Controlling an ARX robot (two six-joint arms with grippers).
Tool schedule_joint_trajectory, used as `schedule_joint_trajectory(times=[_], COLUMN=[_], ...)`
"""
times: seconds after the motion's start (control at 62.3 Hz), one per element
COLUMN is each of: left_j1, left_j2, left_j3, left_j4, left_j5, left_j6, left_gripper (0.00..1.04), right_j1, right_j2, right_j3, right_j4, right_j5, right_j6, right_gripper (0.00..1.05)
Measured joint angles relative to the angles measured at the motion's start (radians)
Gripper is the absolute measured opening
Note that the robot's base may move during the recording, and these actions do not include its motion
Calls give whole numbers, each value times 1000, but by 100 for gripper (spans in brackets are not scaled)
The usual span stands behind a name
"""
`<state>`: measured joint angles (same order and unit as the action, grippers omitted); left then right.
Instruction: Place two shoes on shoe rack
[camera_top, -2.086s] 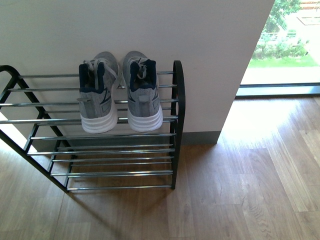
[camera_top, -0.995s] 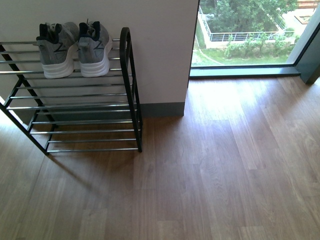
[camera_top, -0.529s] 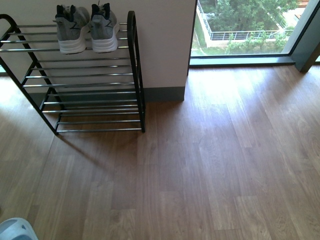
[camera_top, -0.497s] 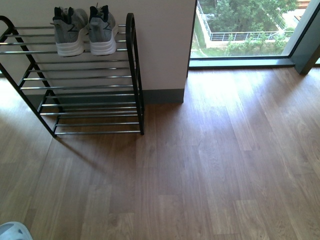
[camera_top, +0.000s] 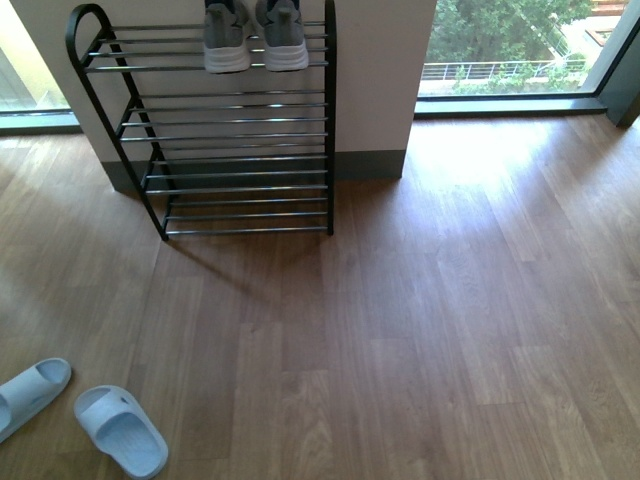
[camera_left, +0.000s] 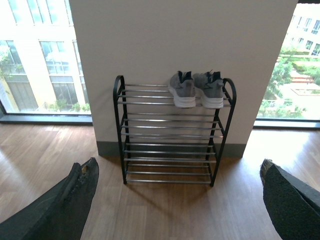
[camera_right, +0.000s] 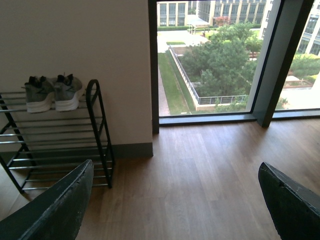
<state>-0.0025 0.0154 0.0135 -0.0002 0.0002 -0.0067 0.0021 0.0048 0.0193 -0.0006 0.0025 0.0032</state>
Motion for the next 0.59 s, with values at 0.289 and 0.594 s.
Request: schedule_joint_trajectory(times=[0.289, 0.594], left_j1=[0, 0], left_j2=[0, 0], left_j3=[0, 0], left_j4=[0, 0], left_j5=[0, 0], left_j6=[0, 0], left_gripper=[95, 95], right_j1=[0, 0], right_j2=[-1, 0], right_j3=[0, 0], right_j4=[0, 0], right_j5=[0, -1], right_j6=[0, 0], right_gripper=[96, 96])
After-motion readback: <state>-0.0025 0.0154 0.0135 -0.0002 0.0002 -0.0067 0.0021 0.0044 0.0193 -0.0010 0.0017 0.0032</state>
